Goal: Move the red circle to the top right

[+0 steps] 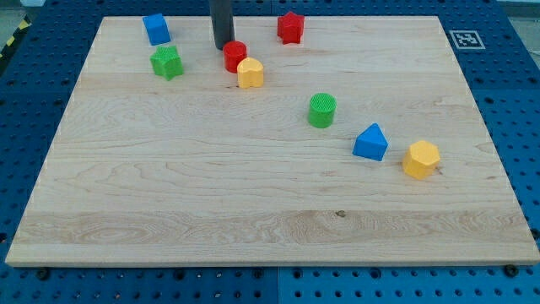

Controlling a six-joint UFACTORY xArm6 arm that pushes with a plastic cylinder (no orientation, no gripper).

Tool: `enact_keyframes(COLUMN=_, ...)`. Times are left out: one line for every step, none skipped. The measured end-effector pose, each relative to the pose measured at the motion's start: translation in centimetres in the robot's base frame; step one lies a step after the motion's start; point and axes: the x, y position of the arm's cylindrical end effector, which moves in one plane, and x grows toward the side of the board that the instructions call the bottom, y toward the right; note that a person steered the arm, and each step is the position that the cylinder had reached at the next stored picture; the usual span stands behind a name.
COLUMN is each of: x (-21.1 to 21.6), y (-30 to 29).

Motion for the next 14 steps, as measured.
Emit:
enact_keyframes(x=0.9, y=0.5)
enact_keyframes(x=0.9, y=1.1)
enact_keyframes(x=0.8, y=-1.0)
enact_keyframes(x=1.8, y=-1.4)
enact_keyframes(x=3.5, y=-0.8)
enact_keyframes(x=3.7, y=3.2)
enact_keyframes(x=2.3, y=11.3)
enact_keyframes(x=2.2, y=16.0)
enact_keyframes(x=2.2, y=15.7)
enact_keyframes(x=2.2, y=17.9)
enact_keyframes(x=1.6, y=21.4)
enact_keyframes(x=1.8, y=19.3)
enact_keyframes(x=4.1, y=17.3)
enact_keyframes(x=6.0, y=20.2)
